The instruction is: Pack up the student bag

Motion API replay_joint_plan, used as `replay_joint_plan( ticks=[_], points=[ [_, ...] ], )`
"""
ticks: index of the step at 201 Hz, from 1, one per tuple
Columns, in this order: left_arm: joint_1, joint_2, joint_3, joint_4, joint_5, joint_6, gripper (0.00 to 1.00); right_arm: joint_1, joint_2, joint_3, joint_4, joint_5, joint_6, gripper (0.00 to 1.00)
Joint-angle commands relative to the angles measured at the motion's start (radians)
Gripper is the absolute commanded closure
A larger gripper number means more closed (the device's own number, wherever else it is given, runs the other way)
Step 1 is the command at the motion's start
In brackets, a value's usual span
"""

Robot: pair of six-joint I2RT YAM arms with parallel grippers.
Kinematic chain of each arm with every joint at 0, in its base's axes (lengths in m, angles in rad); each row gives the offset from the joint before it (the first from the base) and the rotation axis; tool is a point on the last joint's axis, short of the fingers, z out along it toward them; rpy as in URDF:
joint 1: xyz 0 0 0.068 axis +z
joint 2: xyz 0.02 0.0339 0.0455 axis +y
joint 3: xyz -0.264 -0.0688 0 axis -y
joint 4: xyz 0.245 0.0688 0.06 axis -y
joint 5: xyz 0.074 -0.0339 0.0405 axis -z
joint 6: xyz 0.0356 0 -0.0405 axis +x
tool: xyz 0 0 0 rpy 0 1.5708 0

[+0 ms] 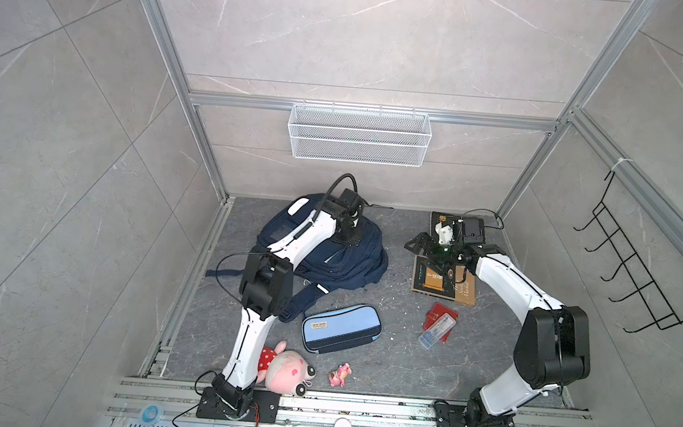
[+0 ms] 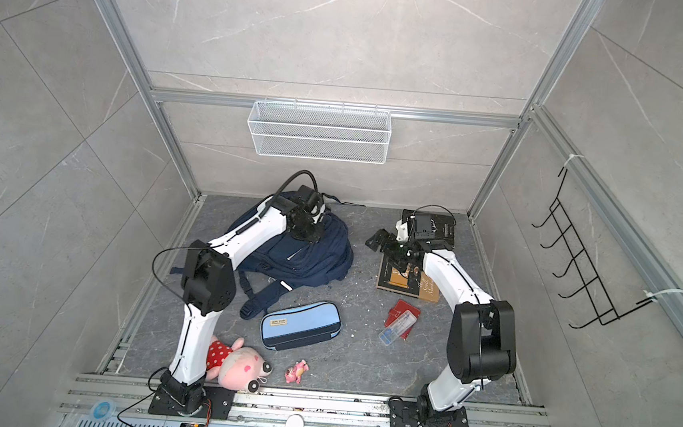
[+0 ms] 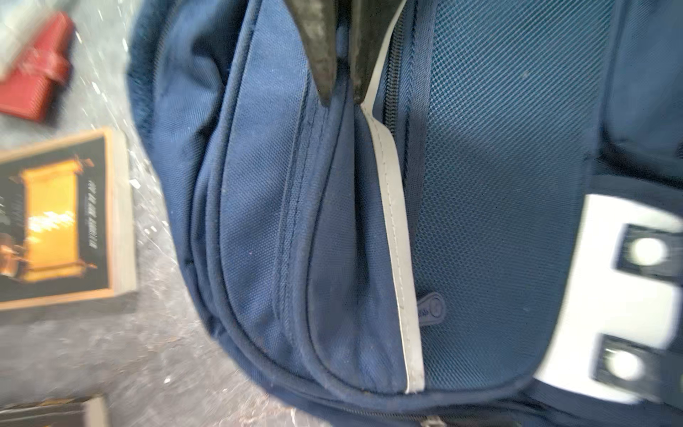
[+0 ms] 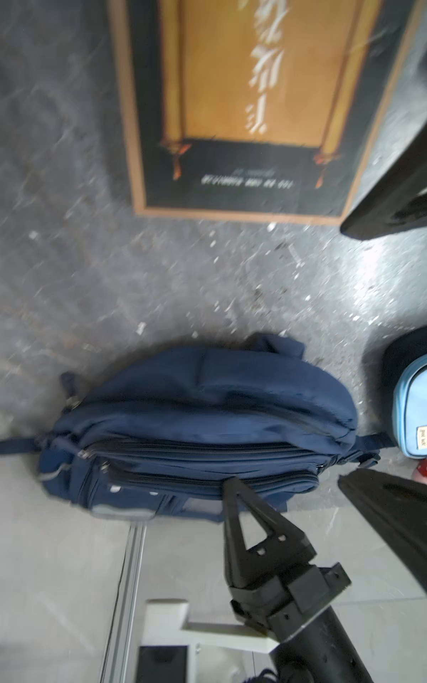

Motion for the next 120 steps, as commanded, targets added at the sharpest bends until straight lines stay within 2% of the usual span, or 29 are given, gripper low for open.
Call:
replay_joint_plan(
  ticks=[1,29,69,120],
  points=[
    [0.031,-0.199,-0.029,0.091,0.14,0.092,1.0,0.005,0.0,-0.013,0.181,-0.095,0.031,0.01],
    [0.047,-0.279,-0.05,0.108,0.191,0.116,1.0,0.012,0.044,-0.036,0.369,-0.187,0.11,0.01],
    [0.048,-0.309,-0.066,0.09,0.213,0.145,1.0,0.034,0.164,0.005,0.477,-0.204,0.16,0.02],
    [0.084,-0.362,-0.209,0.081,0.192,0.128,1.0,0.135,0.369,0.112,0.548,-0.285,0.106,0.18]
  ],
)
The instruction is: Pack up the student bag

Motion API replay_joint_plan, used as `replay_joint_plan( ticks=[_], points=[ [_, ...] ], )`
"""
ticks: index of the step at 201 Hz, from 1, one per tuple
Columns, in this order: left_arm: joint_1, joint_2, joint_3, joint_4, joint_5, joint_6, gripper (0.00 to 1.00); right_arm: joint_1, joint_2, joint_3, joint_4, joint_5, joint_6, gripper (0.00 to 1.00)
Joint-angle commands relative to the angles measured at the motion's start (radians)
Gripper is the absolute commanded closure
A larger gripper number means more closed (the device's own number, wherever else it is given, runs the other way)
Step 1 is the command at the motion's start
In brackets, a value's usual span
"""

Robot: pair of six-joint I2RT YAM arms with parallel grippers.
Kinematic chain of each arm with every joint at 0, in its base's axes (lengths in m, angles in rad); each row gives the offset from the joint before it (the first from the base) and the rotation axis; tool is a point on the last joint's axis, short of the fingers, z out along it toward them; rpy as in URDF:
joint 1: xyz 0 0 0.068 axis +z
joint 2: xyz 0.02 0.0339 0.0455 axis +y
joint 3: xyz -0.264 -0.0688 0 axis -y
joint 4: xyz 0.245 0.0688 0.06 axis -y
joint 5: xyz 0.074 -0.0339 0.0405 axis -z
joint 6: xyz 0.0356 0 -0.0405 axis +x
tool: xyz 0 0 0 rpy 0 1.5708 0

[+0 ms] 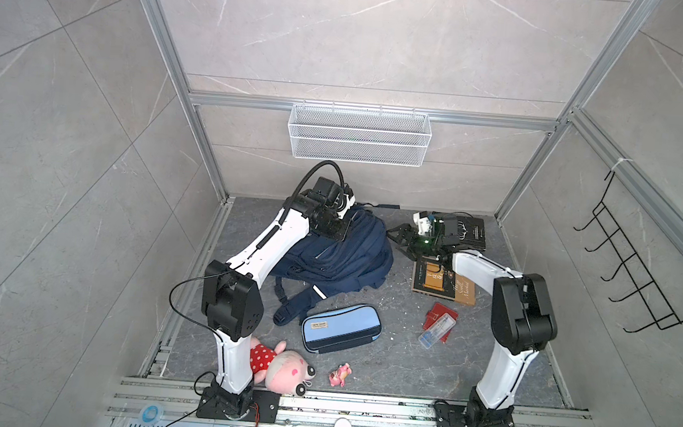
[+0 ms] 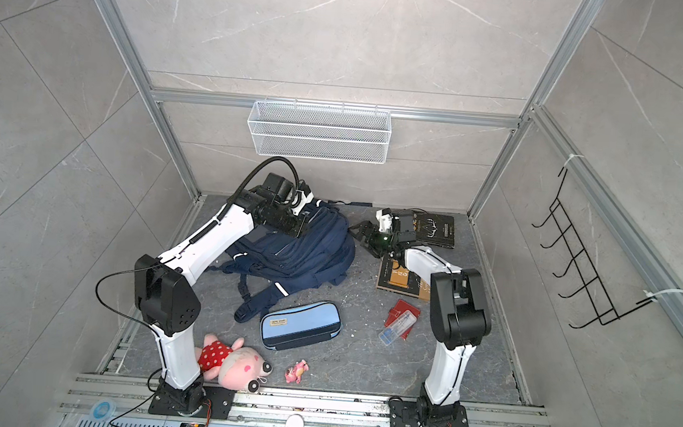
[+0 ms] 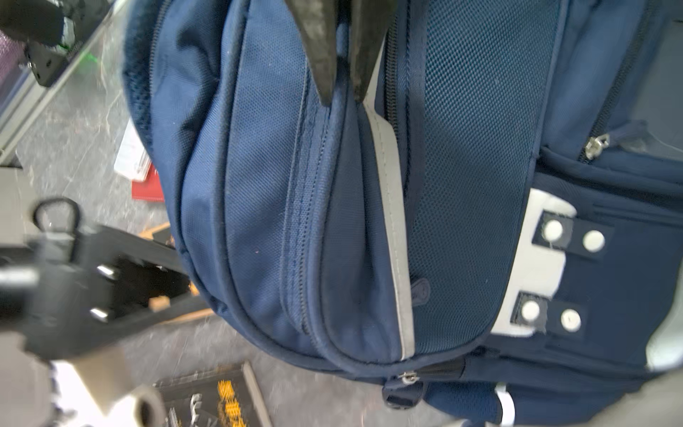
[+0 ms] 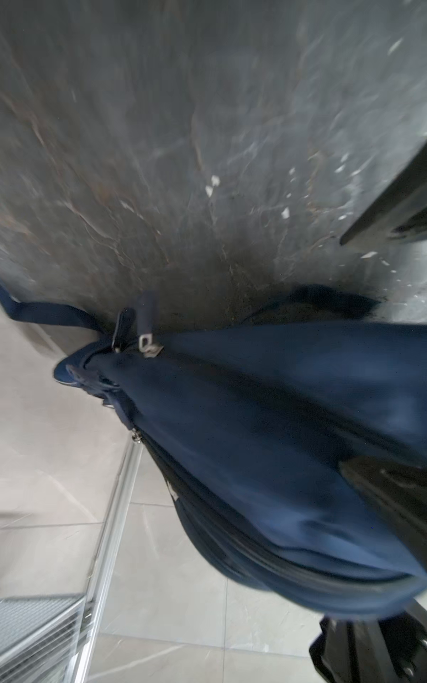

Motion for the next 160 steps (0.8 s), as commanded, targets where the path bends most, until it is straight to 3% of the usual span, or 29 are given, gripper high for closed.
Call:
replay_joint_plan(
  ticks=[1,44,64,67,76,87,92,100,108,160],
  points=[
    [0.032,-0.091,-0.029,0.071,0.026,0.023,1.0,0.061,0.061,0.054,0.075,-0.071,-0.025,0.18],
    [0.086,-0.019,-0.058,0.07,0.014,0.004,1.0,0.138,0.176,0.028,0.221,-0.103,0.064,0.48],
    [0.094,0.032,-0.007,0.041,-0.006,-0.035,1.0,0.17,0.219,0.047,0.239,-0.118,0.088,0.56],
    [0.096,0.04,0.005,0.031,-0.006,-0.044,0.95,0.173,0.223,0.052,0.235,-0.118,0.086,0.57],
    [0.096,0.064,0.047,-0.01,-0.032,-0.068,0.62,0.181,0.231,0.062,0.226,-0.119,0.081,0.59],
    [0.095,0.092,0.109,-0.07,-0.065,-0.113,0.38,0.188,0.238,0.075,0.225,-0.124,0.083,0.61],
    [0.095,0.103,0.138,-0.099,-0.081,-0.137,0.19,0.194,0.241,0.082,0.225,-0.128,0.083,0.63],
    [0.095,0.117,0.183,-0.135,-0.09,-0.172,0.07,0.201,0.246,0.096,0.222,-0.136,0.083,0.63],
    [0.091,0.128,0.219,-0.164,-0.096,-0.192,0.01,0.211,0.249,0.111,0.214,-0.145,0.08,0.63],
    [0.027,0.274,0.435,-0.381,-0.233,-0.24,0.0,0.221,0.208,0.041,0.384,-0.17,0.247,0.63]
  ],
)
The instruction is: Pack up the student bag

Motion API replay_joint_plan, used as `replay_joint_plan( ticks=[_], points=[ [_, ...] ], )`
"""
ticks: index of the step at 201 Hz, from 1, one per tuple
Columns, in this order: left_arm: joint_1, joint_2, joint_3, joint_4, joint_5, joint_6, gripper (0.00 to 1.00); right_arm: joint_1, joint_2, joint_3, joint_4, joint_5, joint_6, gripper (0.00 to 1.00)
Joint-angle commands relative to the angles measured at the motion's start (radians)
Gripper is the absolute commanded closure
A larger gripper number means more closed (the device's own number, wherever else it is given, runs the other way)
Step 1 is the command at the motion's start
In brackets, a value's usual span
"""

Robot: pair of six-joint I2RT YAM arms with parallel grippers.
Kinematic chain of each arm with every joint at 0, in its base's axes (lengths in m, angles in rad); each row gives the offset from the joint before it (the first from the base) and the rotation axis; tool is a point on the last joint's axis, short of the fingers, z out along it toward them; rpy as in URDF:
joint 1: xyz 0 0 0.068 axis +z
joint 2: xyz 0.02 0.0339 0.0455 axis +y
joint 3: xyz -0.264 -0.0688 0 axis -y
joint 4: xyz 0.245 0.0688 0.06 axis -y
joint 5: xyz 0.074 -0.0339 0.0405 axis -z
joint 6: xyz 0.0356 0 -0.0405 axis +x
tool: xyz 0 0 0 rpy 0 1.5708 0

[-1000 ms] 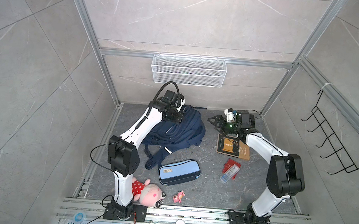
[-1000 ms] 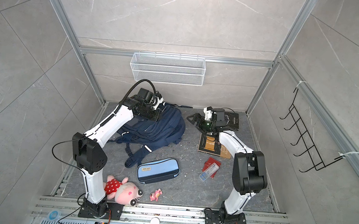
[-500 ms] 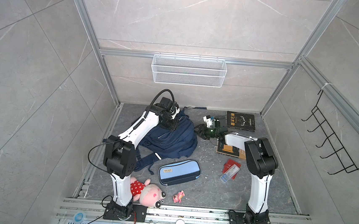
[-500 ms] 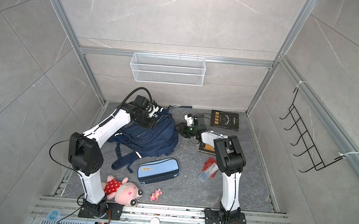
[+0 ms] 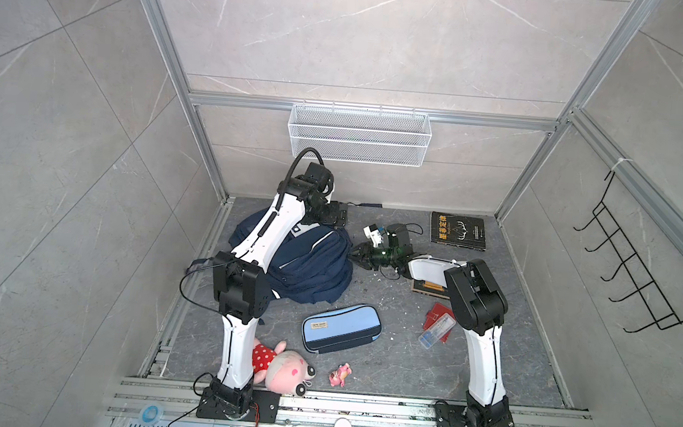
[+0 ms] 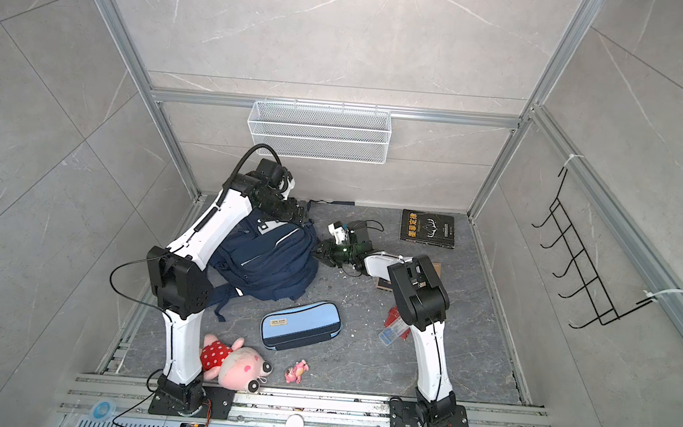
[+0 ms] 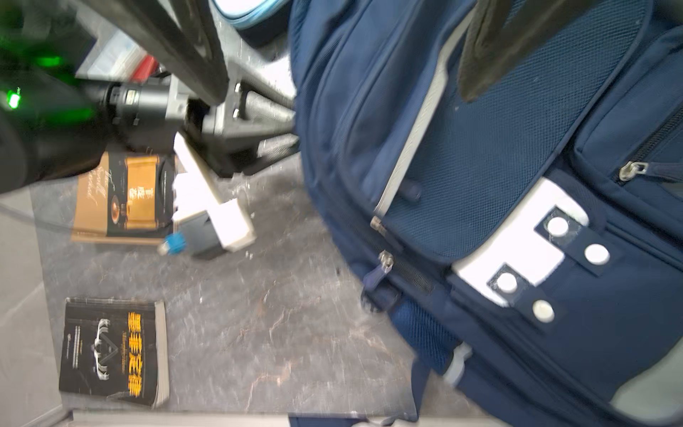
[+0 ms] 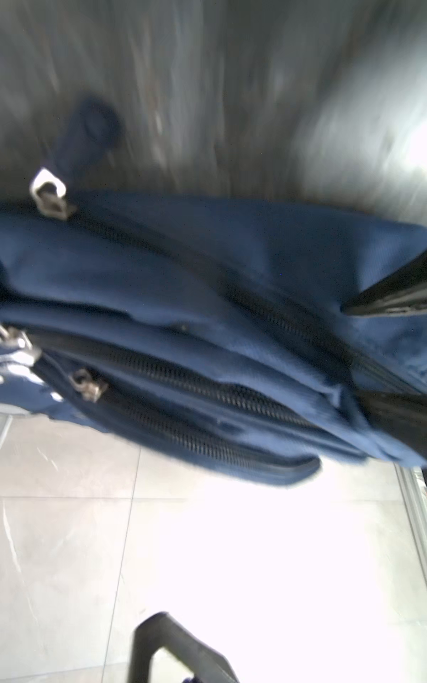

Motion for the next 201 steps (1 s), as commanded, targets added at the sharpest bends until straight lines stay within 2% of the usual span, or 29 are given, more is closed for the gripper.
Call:
replay_joint_plan(
  ticks=[1,10,21,39,61,87,118,156,161,169,182,186,196,201],
  points=[
    [-0.041,0.077,0.076,-0.171,-0.105,-0.047,0.0,-0.012,-0.036,-0.05,0.143,-0.03,0.109,0.63],
    [-0.051,0.093,0.091,-0.195,-0.124,-0.055,0.0,-0.034,-0.068,-0.091,0.161,-0.012,0.13,0.61],
    [-0.056,0.101,0.079,-0.203,-0.129,-0.074,0.0,-0.064,-0.119,-0.127,0.142,-0.003,0.121,0.48],
    [-0.062,0.105,0.038,-0.19,-0.129,-0.095,0.0,-0.113,-0.224,-0.149,-0.049,0.033,0.009,0.33],
    [-0.077,0.148,0.047,-0.184,-0.136,-0.097,0.0,-0.173,-0.331,-0.154,-0.286,0.129,-0.106,0.23],
    [-0.104,0.237,0.108,-0.208,-0.205,-0.101,0.0,-0.24,-0.399,-0.175,-0.368,0.163,-0.13,0.18],
    [-0.136,0.365,0.147,-0.22,-0.365,-0.087,0.0,-0.252,-0.435,-0.122,-0.495,0.181,-0.195,0.17],
    [-0.159,0.485,0.236,-0.238,-0.452,-0.061,0.01,-0.256,-0.466,-0.119,-0.55,0.201,-0.206,0.17],
    [-0.159,0.483,0.233,-0.233,-0.455,-0.067,0.08,-0.256,-0.471,-0.118,-0.557,0.204,-0.209,0.17],
    [-0.159,0.467,0.22,-0.214,-0.444,-0.07,0.27,-0.256,-0.478,-0.116,-0.574,0.212,-0.218,0.17],
    [-0.16,0.414,0.171,-0.157,-0.425,-0.064,0.71,-0.255,-0.486,-0.109,-0.602,0.227,-0.238,0.17],
    [-0.159,0.395,0.155,-0.141,-0.418,-0.059,0.82,-0.256,-0.487,-0.107,-0.61,0.232,-0.246,0.17],
    [-0.16,0.349,0.129,-0.118,-0.403,-0.056,0.99,-0.257,-0.485,-0.1,-0.625,0.239,-0.264,0.17],
    [-0.16,0.333,0.123,-0.116,-0.399,-0.056,1.0,-0.257,-0.485,-0.099,-0.629,0.242,-0.27,0.17]
  ],
)
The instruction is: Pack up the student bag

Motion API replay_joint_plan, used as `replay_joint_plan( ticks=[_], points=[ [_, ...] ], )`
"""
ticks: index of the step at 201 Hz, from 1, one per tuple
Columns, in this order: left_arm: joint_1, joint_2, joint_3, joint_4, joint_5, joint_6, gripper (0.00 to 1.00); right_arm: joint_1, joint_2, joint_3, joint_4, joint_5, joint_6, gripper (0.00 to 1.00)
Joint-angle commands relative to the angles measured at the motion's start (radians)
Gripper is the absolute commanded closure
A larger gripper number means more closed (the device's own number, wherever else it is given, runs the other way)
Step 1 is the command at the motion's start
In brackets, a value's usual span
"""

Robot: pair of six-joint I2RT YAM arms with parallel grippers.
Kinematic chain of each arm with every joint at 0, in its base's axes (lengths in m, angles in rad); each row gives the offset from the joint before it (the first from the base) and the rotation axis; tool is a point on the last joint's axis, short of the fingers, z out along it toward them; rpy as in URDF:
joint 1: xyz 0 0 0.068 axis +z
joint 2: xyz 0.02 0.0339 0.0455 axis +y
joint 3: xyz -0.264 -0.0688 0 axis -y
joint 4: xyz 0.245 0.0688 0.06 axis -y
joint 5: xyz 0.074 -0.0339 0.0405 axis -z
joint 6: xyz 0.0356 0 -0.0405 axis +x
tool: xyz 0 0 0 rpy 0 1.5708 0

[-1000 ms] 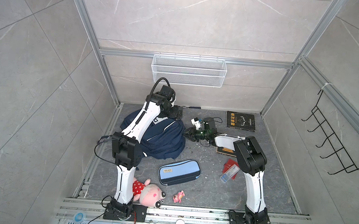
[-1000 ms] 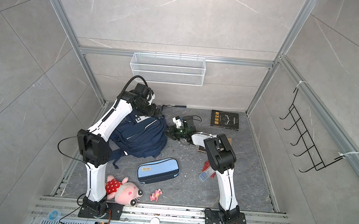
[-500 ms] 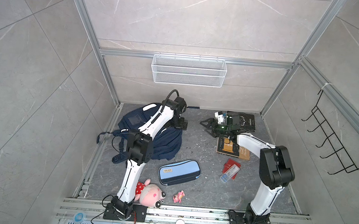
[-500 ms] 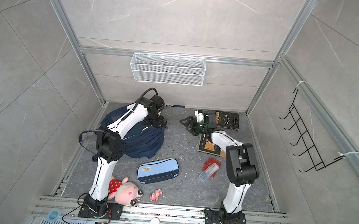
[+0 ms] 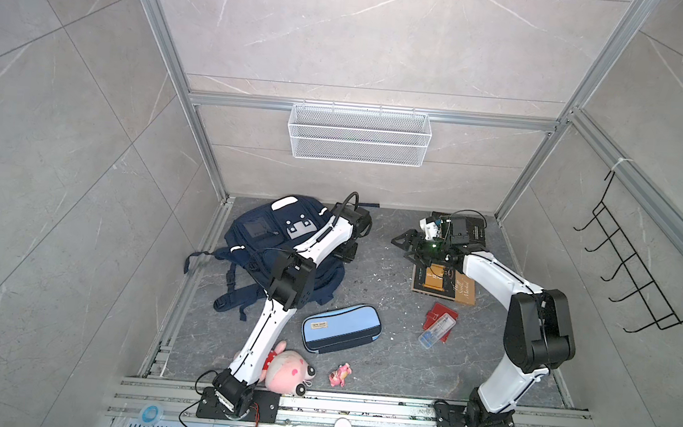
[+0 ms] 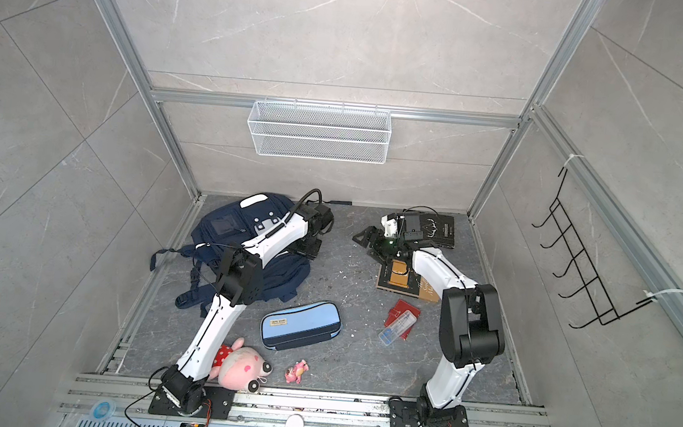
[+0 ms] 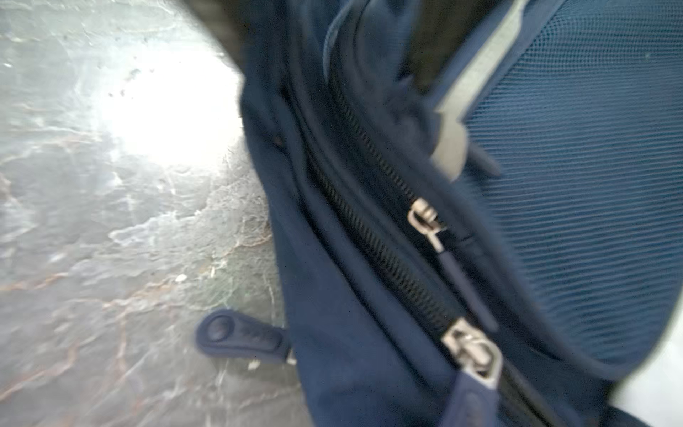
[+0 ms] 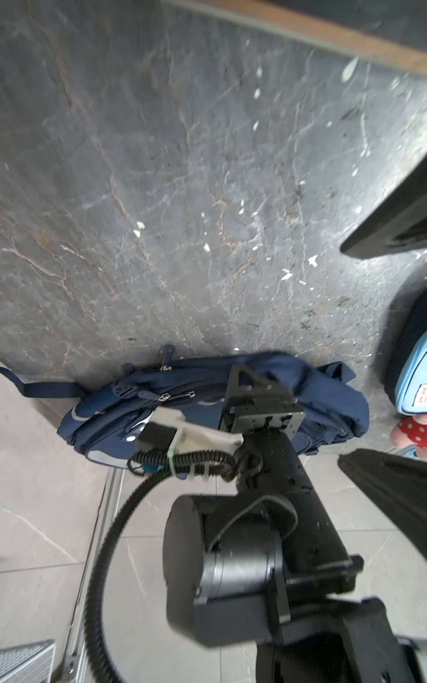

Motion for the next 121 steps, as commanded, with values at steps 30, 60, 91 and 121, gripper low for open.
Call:
replay_joint_plan(
  ticks=[30,60,91,121],
  points=[
    [0.016,-0.254,-0.131,0.092,0.078,0.023,1.0,0.001,-0.048,-0.002,-0.03,0.05,-0.078,0.17],
    [0.014,-0.445,-0.331,0.274,0.25,0.116,1.0,0.008,-0.053,-0.058,0.101,-0.007,-0.1,0.17],
    [0.014,-0.585,-0.486,0.405,0.406,0.212,1.0,0.017,-0.055,-0.125,0.238,-0.08,-0.223,0.18],
    [0.014,-0.6,-0.475,0.365,0.508,0.236,1.0,0.019,-0.023,-0.135,0.309,-0.155,-0.353,0.18]
  ],
)
